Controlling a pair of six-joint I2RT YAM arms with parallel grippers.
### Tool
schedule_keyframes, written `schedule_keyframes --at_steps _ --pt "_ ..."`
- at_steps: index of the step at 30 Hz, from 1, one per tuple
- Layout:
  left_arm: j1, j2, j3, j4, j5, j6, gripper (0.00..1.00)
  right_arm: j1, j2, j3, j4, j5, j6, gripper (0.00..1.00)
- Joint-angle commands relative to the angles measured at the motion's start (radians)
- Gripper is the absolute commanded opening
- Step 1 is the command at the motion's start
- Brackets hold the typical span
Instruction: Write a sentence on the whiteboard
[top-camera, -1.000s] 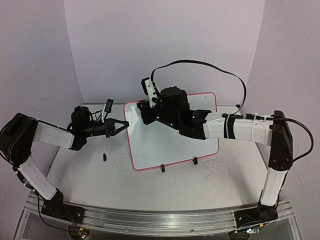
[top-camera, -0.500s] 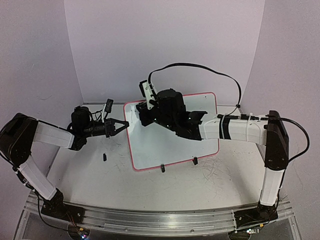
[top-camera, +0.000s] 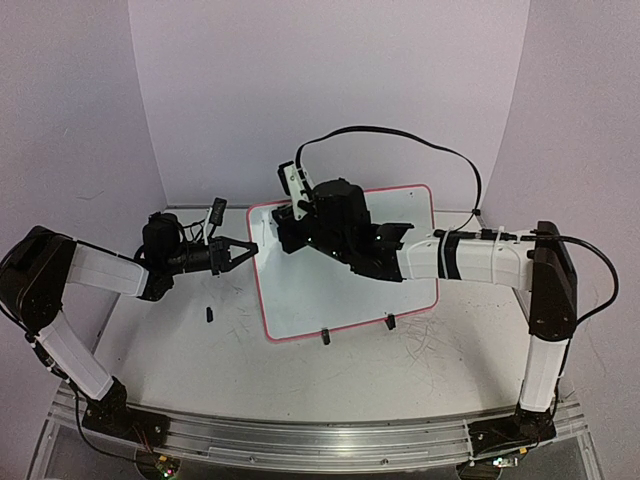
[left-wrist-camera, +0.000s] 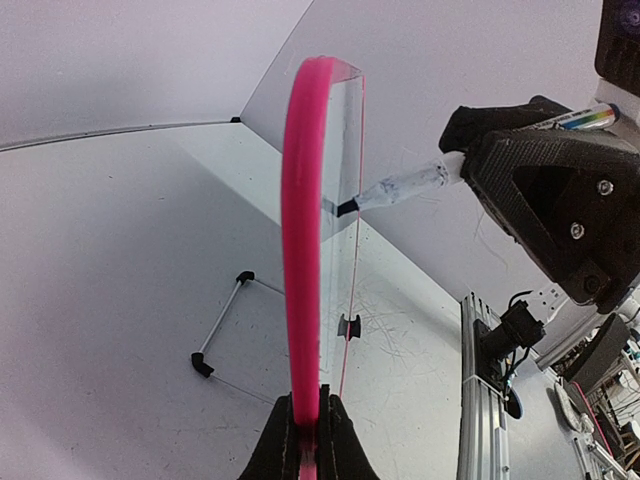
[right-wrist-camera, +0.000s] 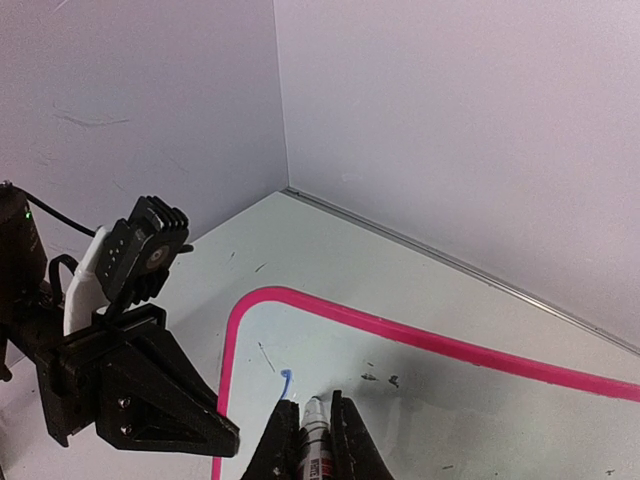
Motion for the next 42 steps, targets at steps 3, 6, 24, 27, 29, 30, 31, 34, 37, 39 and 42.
schedule_keyframes --at_steps 3,6,24,27,29,30,31,34,37,39,42 --pt "-0.014 -0.031 0.030 0.010 0.029 0.047 0.00 0.013 0.009 0.004 0.012 0.016 0.008 0.00" --pt "-0.014 -0.031 0.030 0.009 0.029 0.046 0.00 0.017 0.006 -0.005 0.013 0.011 0.016 0.00" --pt "-0.017 -0.031 0.034 0.003 0.032 0.047 0.00 0.031 0.029 -0.012 0.011 -0.015 0.043 0.00" --pt "-0.016 -0.034 0.034 0.003 0.031 0.048 0.00 0.032 0.033 -0.009 0.011 -0.016 0.046 0.00" --pt "-0.016 -0.034 0.034 0.002 0.031 0.048 0.00 0.032 0.035 -0.008 0.010 -0.018 0.049 0.00" --pt "-0.016 -0.034 0.034 0.002 0.032 0.048 0.00 0.033 0.037 -0.007 0.009 -0.020 0.051 0.00" --pt "-0.016 -0.033 0.034 0.002 0.032 0.048 0.00 0.033 0.039 -0.006 0.009 -0.022 0.052 0.00" --pt "-0.017 -0.034 0.034 0.000 0.031 0.050 0.00 0.033 0.043 -0.007 0.008 -0.021 0.057 0.00" --pt "-0.017 -0.034 0.035 -0.002 0.032 0.050 0.00 0.034 0.045 -0.005 0.008 -0.011 0.055 0.00" --pt "-0.018 -0.034 0.036 -0.002 0.033 0.050 0.00 0.033 0.045 -0.003 0.008 0.003 0.052 0.00" --pt "-0.017 -0.035 0.034 -0.002 0.031 0.051 0.00 0.033 0.039 -0.006 0.008 0.042 0.050 0.00"
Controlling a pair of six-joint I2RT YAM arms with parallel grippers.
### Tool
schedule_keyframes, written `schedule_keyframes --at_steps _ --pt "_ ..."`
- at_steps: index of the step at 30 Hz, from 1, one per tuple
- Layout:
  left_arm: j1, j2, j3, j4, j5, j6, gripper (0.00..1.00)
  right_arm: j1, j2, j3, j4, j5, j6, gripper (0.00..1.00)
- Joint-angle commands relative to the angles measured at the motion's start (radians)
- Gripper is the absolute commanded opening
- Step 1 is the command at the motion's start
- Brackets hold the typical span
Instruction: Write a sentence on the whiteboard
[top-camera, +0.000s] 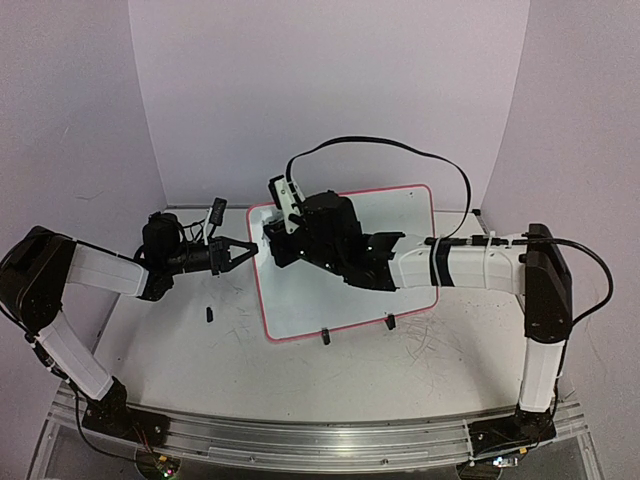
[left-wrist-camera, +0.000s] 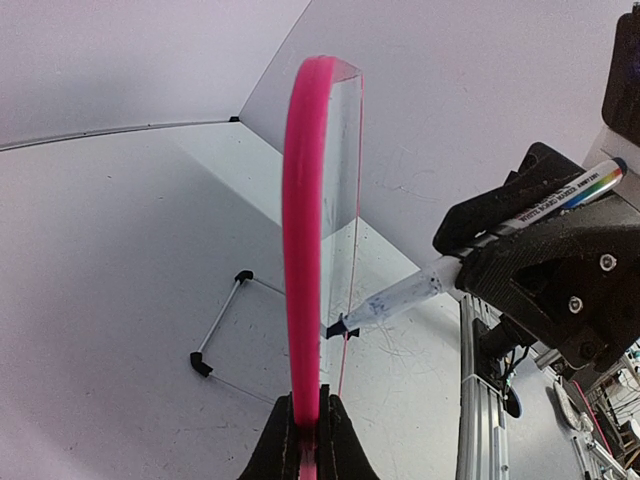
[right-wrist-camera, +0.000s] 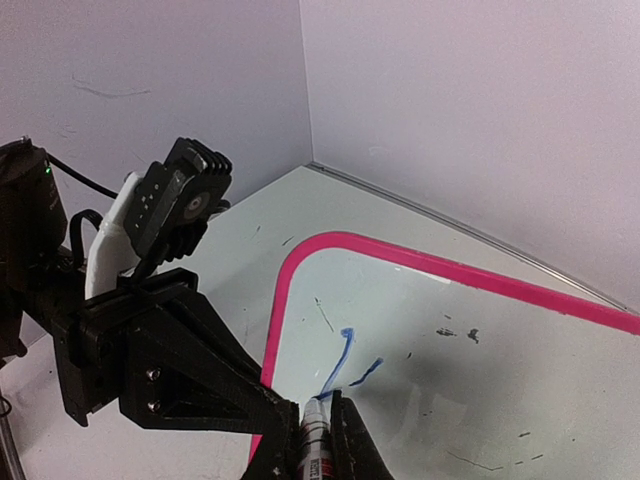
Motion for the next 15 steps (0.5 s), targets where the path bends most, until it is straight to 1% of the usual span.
schedule_keyframes --at_steps 1,15 --pt "-0.017 -0.034 0.033 0.000 0.026 0.050 0.00 -0.001 0.008 -0.001 0.018 0.070 0.007 0.00" --pt "-0.016 -0.037 0.032 -0.005 0.025 0.053 0.00 -0.003 -0.038 -0.066 0.016 0.134 -0.006 0.00"
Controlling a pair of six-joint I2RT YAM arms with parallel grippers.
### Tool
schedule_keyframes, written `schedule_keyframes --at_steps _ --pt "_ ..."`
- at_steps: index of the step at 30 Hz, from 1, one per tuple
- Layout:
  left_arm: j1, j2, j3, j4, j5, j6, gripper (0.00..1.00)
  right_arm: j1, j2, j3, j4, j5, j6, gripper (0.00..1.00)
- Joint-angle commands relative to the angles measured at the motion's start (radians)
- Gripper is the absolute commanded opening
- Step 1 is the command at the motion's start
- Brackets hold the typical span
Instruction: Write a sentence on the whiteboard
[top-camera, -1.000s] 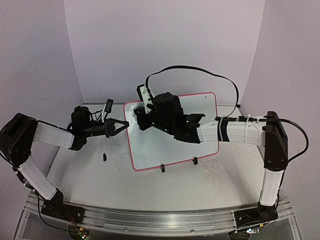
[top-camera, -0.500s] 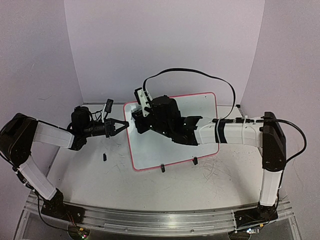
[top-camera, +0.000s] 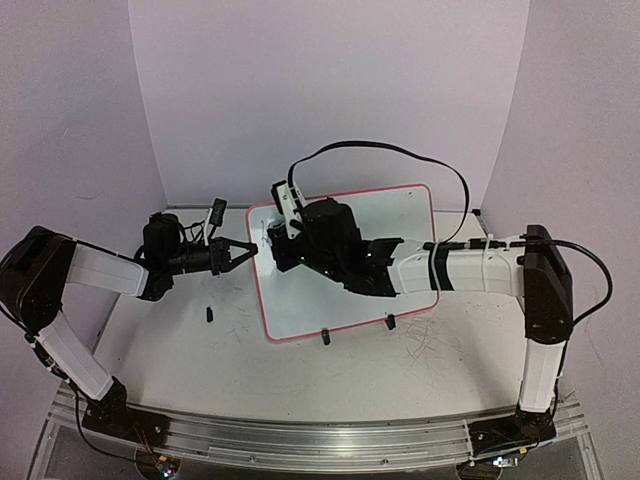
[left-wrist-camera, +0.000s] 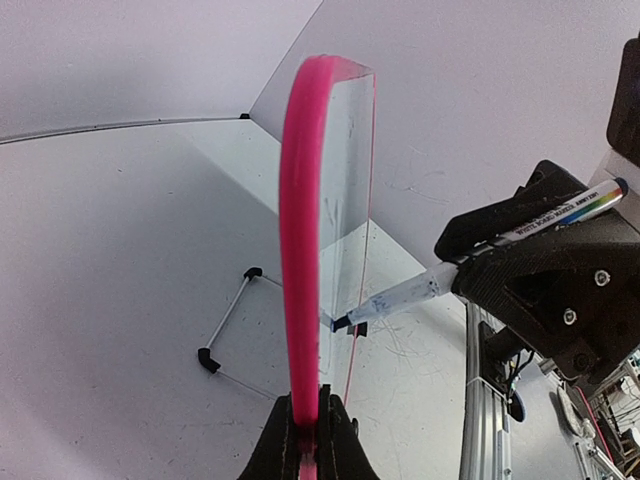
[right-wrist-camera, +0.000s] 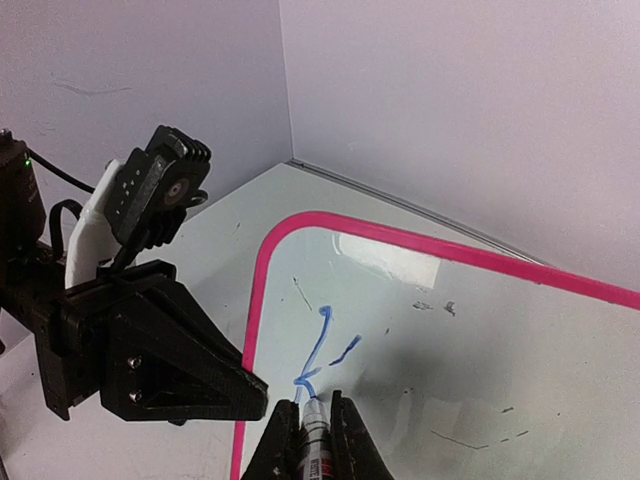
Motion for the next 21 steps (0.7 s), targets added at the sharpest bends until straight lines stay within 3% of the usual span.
schedule_keyframes --at_steps 1,11,21 --pt "-0.017 -0.037 0.033 0.014 0.046 0.052 0.00 -0.010 -0.039 -0.035 -0.009 0.073 -0.002 0.00" --pt "-0.017 -0.037 0.033 0.010 0.044 0.054 0.00 -0.011 -0.083 -0.087 -0.010 0.097 0.001 0.00" --pt "-0.018 -0.029 0.036 0.007 0.041 0.057 0.00 -0.055 -0.139 -0.080 0.079 -0.114 0.023 0.00"
